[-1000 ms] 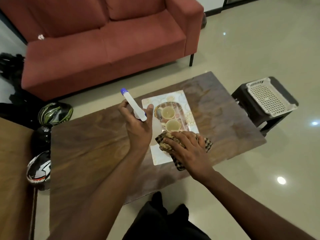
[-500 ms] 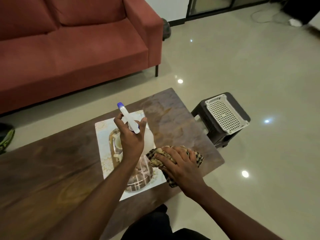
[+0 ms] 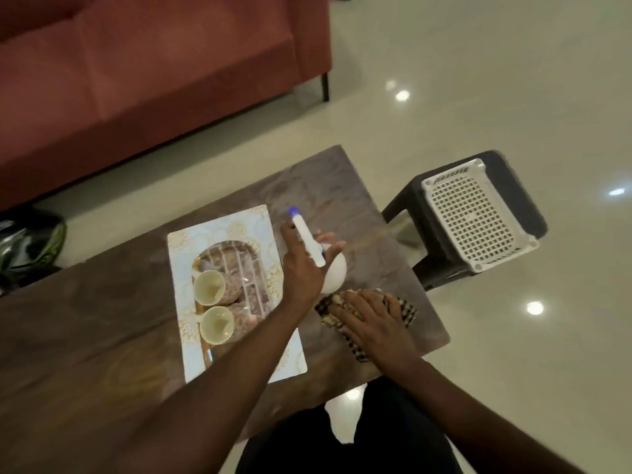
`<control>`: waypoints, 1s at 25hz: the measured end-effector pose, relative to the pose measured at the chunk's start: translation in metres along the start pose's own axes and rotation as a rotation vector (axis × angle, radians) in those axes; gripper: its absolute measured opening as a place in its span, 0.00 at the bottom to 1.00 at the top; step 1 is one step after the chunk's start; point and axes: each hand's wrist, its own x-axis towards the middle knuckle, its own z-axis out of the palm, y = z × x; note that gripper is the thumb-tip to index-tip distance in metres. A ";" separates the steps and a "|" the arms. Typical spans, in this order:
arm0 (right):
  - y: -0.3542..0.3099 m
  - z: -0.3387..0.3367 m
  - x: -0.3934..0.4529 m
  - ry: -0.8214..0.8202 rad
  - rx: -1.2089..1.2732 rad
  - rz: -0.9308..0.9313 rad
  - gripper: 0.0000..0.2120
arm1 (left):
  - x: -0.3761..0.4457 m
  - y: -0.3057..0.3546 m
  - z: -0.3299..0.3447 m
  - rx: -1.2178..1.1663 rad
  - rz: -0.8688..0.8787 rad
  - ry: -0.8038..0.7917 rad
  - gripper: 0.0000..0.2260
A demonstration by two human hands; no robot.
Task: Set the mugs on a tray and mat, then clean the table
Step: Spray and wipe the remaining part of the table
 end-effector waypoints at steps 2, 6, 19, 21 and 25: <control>0.021 0.023 -0.001 -0.064 0.010 -0.153 0.21 | 0.005 -0.005 0.020 0.090 -0.014 0.035 0.43; 0.078 0.069 0.018 -0.202 0.106 -0.310 0.33 | 0.025 -0.029 0.066 0.151 -0.025 0.056 0.40; 0.152 0.149 -0.006 -0.461 0.131 -0.430 0.22 | 0.028 -0.076 0.134 0.043 -0.124 -0.121 0.40; 0.143 0.146 -0.005 -0.450 0.154 -0.408 0.22 | 0.024 -0.082 0.132 0.052 -0.103 -0.133 0.43; 0.120 0.131 -0.003 -0.321 0.185 -0.417 0.17 | 0.014 -0.082 0.125 0.107 -0.036 -0.085 0.43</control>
